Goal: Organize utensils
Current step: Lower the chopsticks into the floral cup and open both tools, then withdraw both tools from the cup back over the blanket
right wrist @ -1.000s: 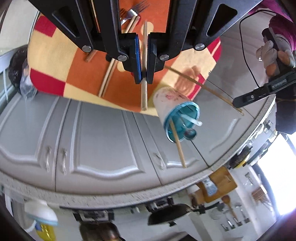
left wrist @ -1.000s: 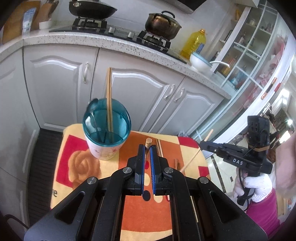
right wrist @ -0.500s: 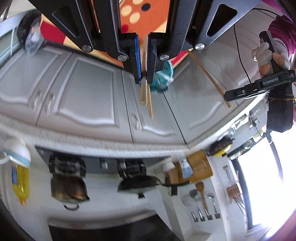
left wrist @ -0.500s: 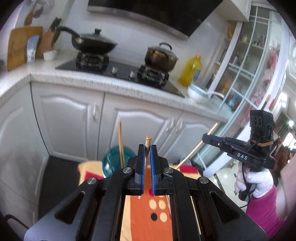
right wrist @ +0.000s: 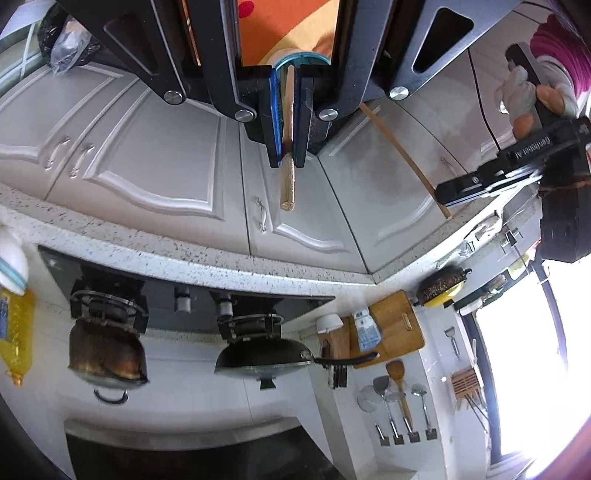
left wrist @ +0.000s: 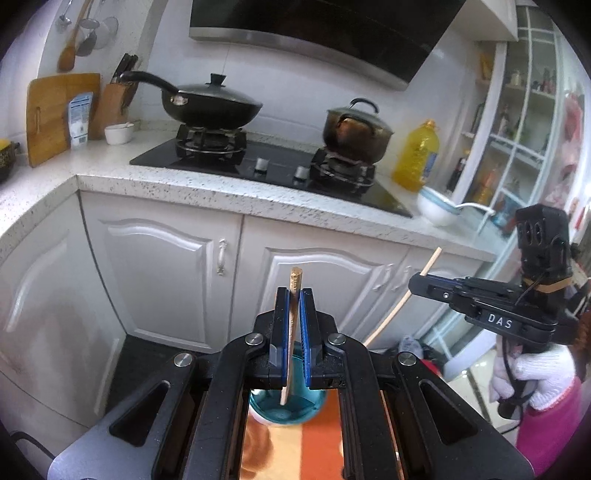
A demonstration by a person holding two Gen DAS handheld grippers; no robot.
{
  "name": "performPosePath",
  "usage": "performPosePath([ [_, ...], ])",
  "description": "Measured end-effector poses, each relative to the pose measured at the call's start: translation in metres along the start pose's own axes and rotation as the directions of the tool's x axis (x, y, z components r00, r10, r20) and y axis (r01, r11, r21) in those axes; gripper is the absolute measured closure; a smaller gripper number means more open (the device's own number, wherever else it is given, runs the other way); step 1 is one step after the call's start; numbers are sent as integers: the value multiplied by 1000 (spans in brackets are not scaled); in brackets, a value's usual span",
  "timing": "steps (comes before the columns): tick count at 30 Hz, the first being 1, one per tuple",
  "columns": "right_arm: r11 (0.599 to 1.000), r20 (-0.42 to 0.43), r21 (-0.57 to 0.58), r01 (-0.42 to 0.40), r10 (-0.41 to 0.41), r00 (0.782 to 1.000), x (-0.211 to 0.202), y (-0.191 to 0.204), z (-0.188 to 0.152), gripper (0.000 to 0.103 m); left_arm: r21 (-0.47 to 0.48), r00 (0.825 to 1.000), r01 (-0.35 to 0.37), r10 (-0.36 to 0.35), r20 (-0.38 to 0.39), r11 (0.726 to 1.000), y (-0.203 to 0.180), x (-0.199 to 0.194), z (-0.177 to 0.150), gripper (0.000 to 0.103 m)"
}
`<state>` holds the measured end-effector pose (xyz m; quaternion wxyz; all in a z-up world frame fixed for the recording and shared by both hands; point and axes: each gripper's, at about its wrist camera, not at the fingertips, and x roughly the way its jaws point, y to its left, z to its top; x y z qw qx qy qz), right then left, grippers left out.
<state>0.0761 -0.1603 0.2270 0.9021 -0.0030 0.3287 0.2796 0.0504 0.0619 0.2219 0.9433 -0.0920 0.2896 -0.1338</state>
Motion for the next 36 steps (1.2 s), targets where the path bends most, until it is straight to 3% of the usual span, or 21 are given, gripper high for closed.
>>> performPosePath([
  [4, 1000, -45, 8, 11, -10, 999, 28, -10, -2, 98, 3, 999, -34, 34, -25, 999, 6, 26, -5, 99],
  [11, 999, -105, 46, 0, 5, 994, 66, -27, -14, 98, -2, 995, -22, 22, -100, 1000, 9, 61, -19, 99],
  [24, 992, -253, 113, -56, 84, 964, 143, -32, -54, 97, -68, 973, -39, 23, -229, 997, 18, 114, -51, 99],
  [25, 990, -261, 126, -56, 88, 961, 145, -34, -56, 97, -71, 972, -42, 24, -234, 997, 19, 115, -53, 99],
  [26, 990, -274, 135, -44, 80, 958, 146, -37, -59, 90, -75, 971, -45, 26, -237, 996, 19, 115, -54, 99],
  [27, 990, -282, 135, -37, 74, 956, 146, -38, -60, 76, -80, 970, -44, 23, -240, 996, 19, 115, -55, 99],
  [28, 990, -285, 135, -36, 74, 956, 145, -39, -62, 71, -85, 971, -40, 19, -239, 996, 20, 113, -55, 99],
  [33, 989, -279, 144, -35, 74, 957, 136, -41, -68, 70, -93, 969, -48, 24, -245, 994, 17, 108, -60, 97],
  [36, 988, -284, 148, -35, 76, 956, 130, -41, -73, 70, -86, 970, -55, 33, -243, 995, 14, 103, -63, 91],
])
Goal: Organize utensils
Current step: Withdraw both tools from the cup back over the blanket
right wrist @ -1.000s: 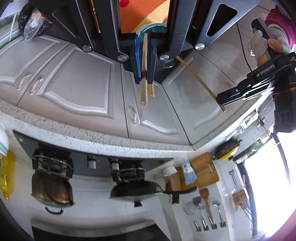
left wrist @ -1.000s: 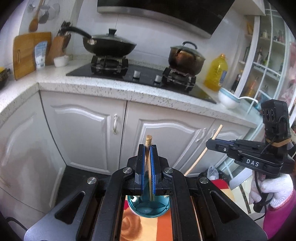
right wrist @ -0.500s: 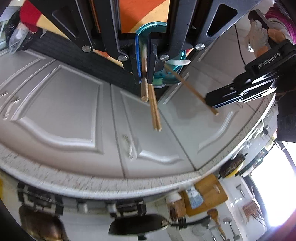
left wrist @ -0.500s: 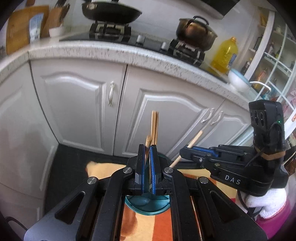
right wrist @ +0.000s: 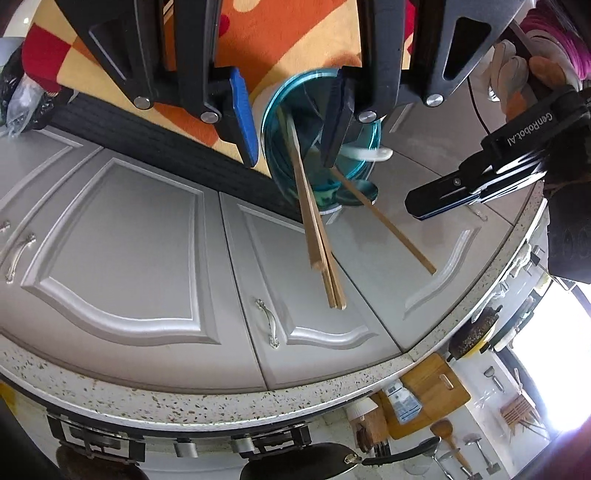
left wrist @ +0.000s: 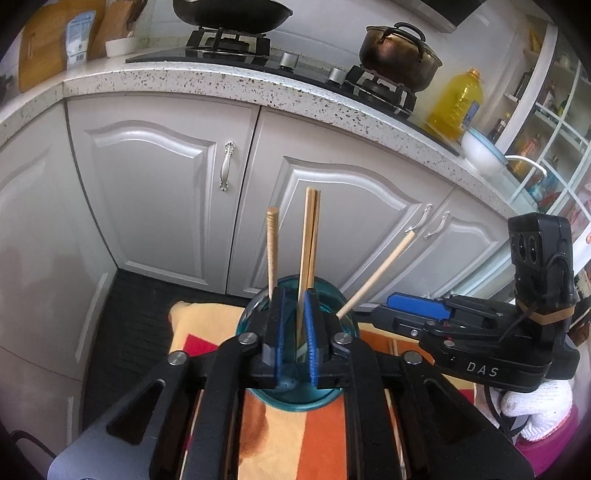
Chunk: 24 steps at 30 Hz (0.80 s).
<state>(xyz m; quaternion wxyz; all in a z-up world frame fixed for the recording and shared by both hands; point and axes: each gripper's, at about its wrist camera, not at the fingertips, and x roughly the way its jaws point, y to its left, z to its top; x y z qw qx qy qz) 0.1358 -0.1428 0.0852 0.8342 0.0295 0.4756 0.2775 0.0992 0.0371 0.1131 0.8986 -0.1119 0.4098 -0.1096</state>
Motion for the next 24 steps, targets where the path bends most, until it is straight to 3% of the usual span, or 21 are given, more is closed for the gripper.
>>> performPosePath([
  [4, 1000, 8, 0, 10, -10, 1000, -7, 2, -11, 70, -5, 1000, 2, -2, 6, 1000, -5, -7, -7, 79],
  [10, 1000, 18, -1, 14, -14, 1000, -20, 9, -32, 69, 42, 999, -27, 26, 32, 999, -23, -20, -22, 74],
  [16, 1000, 43, 21, 17, -18, 999, -43, 13, -58, 65, 73, 998, -35, 32, 46, 997, -43, -30, -43, 73],
  [24, 994, 71, 56, 89, -93, 993, -73, 12, -94, 64, 114, 1000, -6, 3, 26, 993, -74, -31, -70, 73],
])
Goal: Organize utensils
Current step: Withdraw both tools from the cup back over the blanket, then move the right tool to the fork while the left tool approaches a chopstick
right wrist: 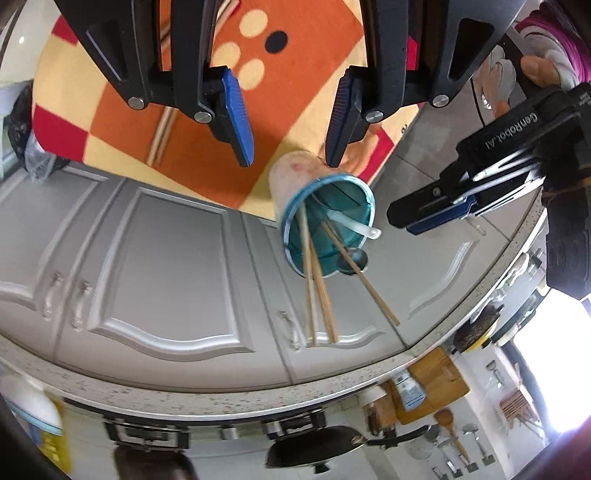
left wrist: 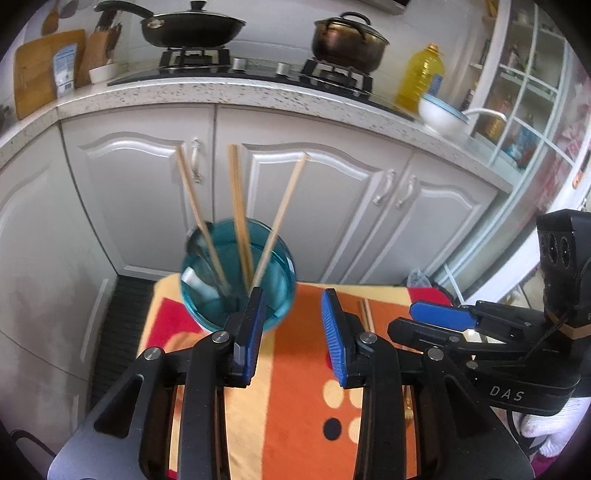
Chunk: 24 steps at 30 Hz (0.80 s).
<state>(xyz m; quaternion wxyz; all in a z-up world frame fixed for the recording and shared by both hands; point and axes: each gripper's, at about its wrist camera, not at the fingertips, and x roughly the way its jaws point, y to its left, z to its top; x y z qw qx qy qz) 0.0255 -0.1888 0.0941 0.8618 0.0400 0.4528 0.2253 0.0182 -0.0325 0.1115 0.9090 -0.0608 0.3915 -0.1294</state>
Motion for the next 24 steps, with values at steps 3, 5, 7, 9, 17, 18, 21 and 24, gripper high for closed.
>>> performPosePath([
  [3, 999, 13, 27, 18, -19, 1000, -10, -6, -14, 64, 11, 1000, 10, -9, -15, 1000, -12, 3, -8, 73],
  [5, 999, 9, 37, 36, -37, 999, -15, -11, -22, 64, 20, 999, 22, -21, -28, 1000, -20, 5, -13, 73],
  [7, 998, 5, 47, 51, -52, 999, -18, -16, -29, 64, 27, 999, 29, -28, -37, 999, -27, 7, -18, 73],
  [9, 997, 5, 60, 57, -57, 998, -23, -22, -36, 64, 34, 998, 37, -36, -48, 999, -33, 10, -21, 73],
  [17, 990, -7, 113, 82, -81, 997, -32, -47, -57, 63, 63, 994, 51, -45, -95, 997, -52, 24, -35, 73],
  [18, 989, -9, 121, 86, -85, 996, -32, -50, -60, 63, 64, 994, 52, -45, -101, 997, -54, 26, -36, 73],
  [21, 984, -17, 151, 92, -91, 996, -33, -61, -68, 63, 68, 991, 57, -48, -123, 996, -57, 34, -42, 73],
  [24, 980, -31, 170, 104, -101, 994, -33, -71, -76, 63, 65, 987, 69, -58, -151, 996, -58, 43, -47, 73],
])
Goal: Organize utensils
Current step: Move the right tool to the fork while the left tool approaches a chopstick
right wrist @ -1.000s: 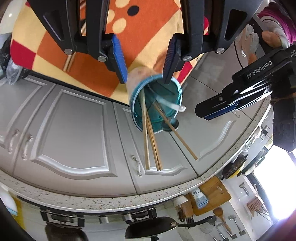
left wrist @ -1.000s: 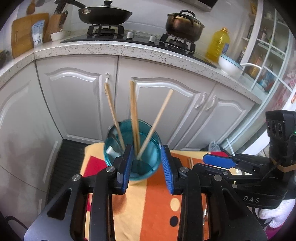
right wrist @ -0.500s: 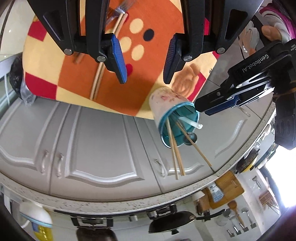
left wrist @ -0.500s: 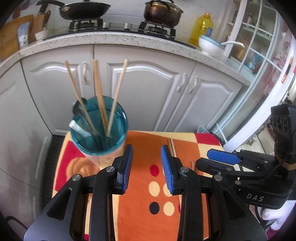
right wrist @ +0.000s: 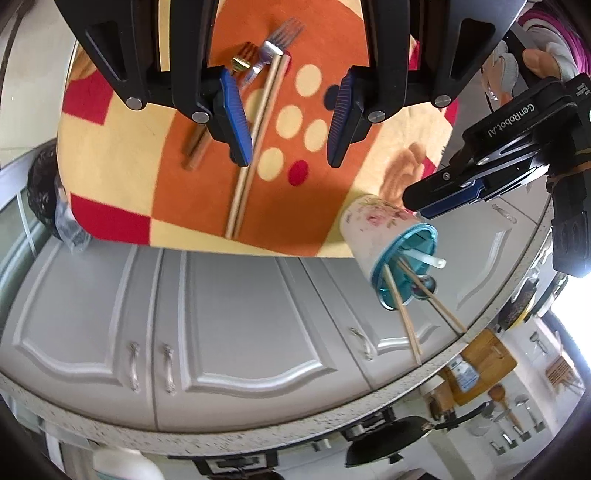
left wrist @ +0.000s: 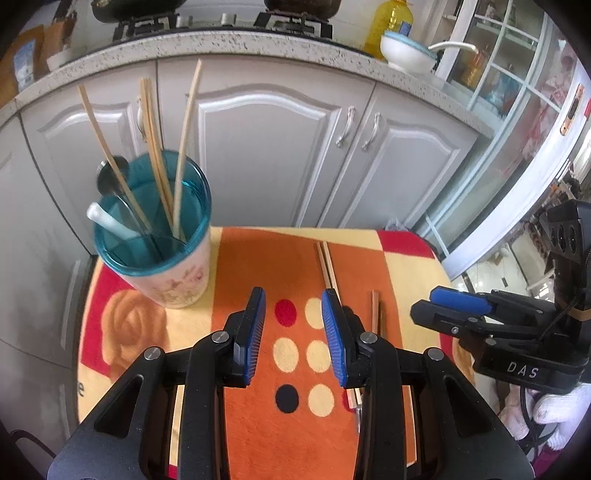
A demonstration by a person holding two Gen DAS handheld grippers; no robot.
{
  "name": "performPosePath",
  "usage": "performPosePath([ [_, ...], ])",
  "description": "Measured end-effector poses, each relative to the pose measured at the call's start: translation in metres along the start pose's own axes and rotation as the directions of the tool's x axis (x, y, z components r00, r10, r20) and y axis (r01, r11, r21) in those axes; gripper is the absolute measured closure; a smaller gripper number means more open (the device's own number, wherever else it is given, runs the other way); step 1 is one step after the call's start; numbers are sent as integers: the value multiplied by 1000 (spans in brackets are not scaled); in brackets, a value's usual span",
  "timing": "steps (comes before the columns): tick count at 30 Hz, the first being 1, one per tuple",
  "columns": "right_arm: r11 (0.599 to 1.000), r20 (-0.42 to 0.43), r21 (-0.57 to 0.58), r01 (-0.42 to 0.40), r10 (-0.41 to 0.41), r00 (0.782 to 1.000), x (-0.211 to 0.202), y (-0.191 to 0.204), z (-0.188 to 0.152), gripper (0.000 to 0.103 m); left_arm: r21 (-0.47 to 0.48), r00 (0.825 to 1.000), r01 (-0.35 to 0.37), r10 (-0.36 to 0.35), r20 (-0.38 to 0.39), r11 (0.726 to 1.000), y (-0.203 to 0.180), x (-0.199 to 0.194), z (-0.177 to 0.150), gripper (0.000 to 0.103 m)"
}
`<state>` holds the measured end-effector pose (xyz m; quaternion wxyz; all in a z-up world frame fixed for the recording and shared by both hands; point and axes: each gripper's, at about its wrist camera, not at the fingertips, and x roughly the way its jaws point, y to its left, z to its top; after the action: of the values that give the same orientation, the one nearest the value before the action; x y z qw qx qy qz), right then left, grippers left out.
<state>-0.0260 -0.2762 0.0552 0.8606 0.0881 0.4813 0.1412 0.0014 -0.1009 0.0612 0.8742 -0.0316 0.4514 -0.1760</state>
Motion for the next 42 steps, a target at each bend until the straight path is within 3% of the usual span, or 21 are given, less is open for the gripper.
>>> performPosePath([
  [14, 989, -124, 131, 66, -50, 991, 48, -68, -33, 63, 1, 990, 67, -66, -126, 998, -2, 62, -19, 73],
  [23, 982, -165, 151, 110, -85, 983, 64, -88, -39, 63, -3, 950, 166, -161, -269, 986, -20, 127, -16, 74],
  [26, 982, -167, 154, 106, -80, 983, 63, -90, -37, 63, 37, 947, 136, -119, -298, 990, -29, 143, -17, 81],
  [29, 982, -165, 156, 104, -78, 983, 61, -91, -35, 63, 43, 938, 135, -114, -329, 990, -32, 154, -19, 82],
  [37, 983, -167, 163, 83, -56, 984, 64, -91, -31, 63, 96, 947, 87, -52, -318, 992, -40, 164, -12, 81],
  [42, 986, -163, 155, 65, -40, 986, 66, -88, -27, 63, 79, 947, 83, -54, -317, 993, -36, 166, -9, 83],
])
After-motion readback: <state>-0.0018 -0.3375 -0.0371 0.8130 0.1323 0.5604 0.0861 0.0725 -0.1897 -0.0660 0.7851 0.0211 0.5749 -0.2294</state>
